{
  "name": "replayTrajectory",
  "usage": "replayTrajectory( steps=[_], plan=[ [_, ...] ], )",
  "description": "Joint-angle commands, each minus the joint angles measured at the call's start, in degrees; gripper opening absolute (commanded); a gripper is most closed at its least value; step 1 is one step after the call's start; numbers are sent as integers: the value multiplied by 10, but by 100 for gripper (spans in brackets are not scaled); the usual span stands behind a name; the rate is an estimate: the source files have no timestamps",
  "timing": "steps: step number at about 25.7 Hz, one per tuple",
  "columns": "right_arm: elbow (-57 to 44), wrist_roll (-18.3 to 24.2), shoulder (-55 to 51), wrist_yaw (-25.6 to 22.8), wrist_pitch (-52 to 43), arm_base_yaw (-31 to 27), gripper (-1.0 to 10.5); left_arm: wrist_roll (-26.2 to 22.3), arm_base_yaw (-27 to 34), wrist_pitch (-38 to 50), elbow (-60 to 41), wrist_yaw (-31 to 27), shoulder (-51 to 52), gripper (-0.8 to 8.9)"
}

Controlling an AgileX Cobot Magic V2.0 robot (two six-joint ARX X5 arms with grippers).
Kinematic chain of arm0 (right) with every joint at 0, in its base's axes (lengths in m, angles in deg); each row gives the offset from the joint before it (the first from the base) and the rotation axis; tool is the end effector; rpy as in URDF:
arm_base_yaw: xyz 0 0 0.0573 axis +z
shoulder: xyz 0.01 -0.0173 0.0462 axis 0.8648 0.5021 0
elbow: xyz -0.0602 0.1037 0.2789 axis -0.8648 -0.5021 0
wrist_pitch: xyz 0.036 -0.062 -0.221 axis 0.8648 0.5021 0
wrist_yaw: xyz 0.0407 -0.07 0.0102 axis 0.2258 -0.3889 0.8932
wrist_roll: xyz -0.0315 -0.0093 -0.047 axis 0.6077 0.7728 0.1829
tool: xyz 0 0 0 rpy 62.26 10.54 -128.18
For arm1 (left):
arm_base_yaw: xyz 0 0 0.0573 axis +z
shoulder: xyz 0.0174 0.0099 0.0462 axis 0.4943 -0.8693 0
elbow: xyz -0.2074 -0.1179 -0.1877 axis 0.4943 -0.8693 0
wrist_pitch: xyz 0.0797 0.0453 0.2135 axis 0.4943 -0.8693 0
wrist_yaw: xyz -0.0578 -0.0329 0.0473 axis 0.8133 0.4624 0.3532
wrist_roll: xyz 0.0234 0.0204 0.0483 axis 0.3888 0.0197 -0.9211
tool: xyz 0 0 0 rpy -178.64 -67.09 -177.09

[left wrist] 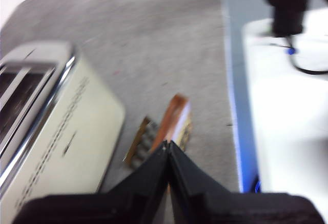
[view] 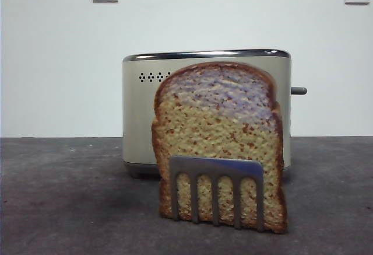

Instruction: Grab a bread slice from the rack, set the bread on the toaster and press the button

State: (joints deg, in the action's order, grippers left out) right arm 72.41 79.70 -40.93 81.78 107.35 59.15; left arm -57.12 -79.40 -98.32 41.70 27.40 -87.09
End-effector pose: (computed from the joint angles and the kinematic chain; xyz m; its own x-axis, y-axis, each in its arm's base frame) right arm 0.0161 0.0093 0.3532 0.9033 0.2607 -0.3407 -0.1956 0.9571 0.2137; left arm 0.0706 -0.0996 0.3618 0.2895 -0.8034 -0.5204 0.9361 0.1243 0.3289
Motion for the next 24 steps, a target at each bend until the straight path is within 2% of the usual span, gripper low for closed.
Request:
replayTrajectory(
  steps=[1,6,11,15,17,19,21,24],
  plan=[
    [21,44,14,24,23,0,-1,-29,-41,-26,50,-31,-39,-8],
    [47,48,30,48,56,0,-2,-39,-94,-61,122,-116,-109,-7],
    [49,51,30,88,61,0,-2,-57,-113,-77,169,-116,-172,-3],
    [49,78,30,103,76,0,-3,-61,-113,-76,179,-119,-210,7],
    [49,83,30,103,85,0,-3,-61,-113,-77,179,-123,-227,76],
    [49,94,30,103,93,0,-3,-61,-113,-76,179,-125,-246,221],
    [49,105,30,104,103,0,-3,-61,-112,-75,179,-129,-263,318],
    [49,113,30,104,118,0,-3,-58,-112,-76,179,-129,-294,324]
  ],
)
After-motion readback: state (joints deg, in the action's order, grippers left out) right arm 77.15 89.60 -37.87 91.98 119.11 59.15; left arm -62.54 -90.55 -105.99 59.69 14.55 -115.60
